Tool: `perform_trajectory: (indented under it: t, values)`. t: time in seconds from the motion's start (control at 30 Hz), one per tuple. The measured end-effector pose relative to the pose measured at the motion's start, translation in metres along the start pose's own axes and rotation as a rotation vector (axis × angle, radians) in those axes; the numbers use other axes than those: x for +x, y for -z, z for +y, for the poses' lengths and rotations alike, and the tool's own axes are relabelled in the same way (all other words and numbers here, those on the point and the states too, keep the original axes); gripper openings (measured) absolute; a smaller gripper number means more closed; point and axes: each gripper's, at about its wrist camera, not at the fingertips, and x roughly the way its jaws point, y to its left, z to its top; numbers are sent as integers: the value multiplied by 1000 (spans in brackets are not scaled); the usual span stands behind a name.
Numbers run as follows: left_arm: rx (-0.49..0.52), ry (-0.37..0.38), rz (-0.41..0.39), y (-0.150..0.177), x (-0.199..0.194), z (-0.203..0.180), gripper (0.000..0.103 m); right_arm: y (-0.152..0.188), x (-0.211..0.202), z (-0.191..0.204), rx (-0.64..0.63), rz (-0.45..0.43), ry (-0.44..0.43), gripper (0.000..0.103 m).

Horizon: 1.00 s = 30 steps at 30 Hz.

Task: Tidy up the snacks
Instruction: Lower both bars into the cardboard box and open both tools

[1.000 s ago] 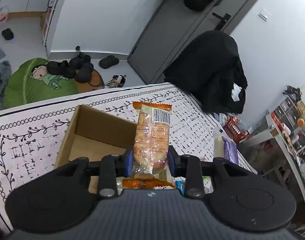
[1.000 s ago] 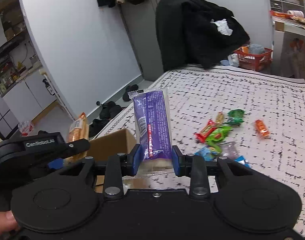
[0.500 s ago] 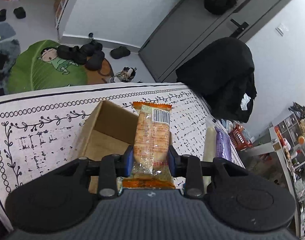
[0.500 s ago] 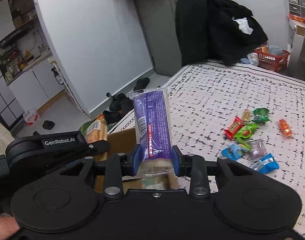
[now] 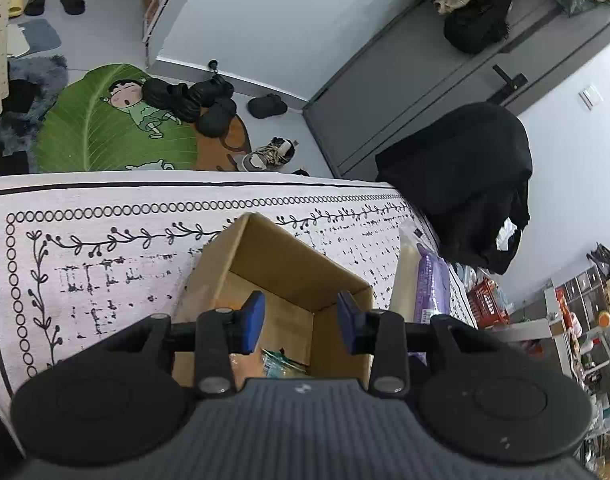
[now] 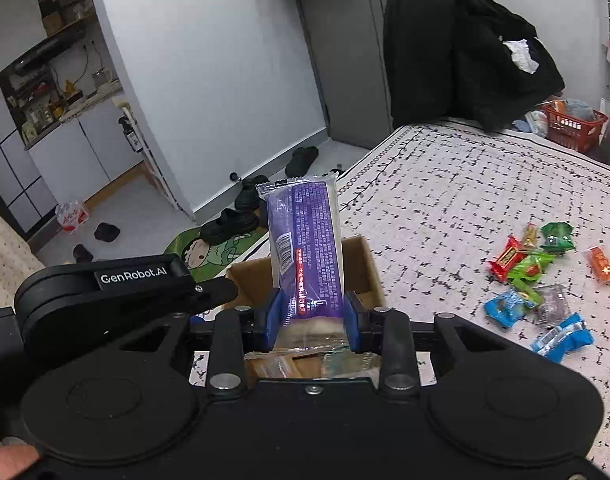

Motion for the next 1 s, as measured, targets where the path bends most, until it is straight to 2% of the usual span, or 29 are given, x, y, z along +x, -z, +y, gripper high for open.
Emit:
perform_trajectory:
  t: [0.13, 0.17, 0.23, 0.37, 0.53, 0.63, 0.77, 0.87, 1.0]
  values:
    - [-18, -12, -6, -3, -2, 7, 42, -1, 5, 4, 11, 28, -33, 34]
    - [-20, -15, -7, -4, -3, 9, 43, -2, 7, 4, 20, 41, -41, 37]
    - [-19, -26, -5, -5, -2, 11, 46, -3, 7, 5, 29, 41, -35, 43]
    - [-26, -38, -4, -6, -2, 14, 52, -2, 3, 1, 40, 32, -16, 46]
    - [-17, -46, 1, -4, 0, 11, 74, -1, -2, -12, 45, 33, 17, 52]
    - [-5, -41, 10, -3, 1, 8, 82, 0, -6, -23, 51, 35, 42, 54]
    - [28, -65, 12, -1, 2, 2, 84, -1, -11, -38, 66, 38, 65, 56]
    - [58, -63, 13, 3, 2, -6, 86, 0, -18, -50, 66, 26, 84, 62]
    - [105, -54, 21, 12, 4, -17, 91, 0, -26, -67, 80, 15, 102, 65]
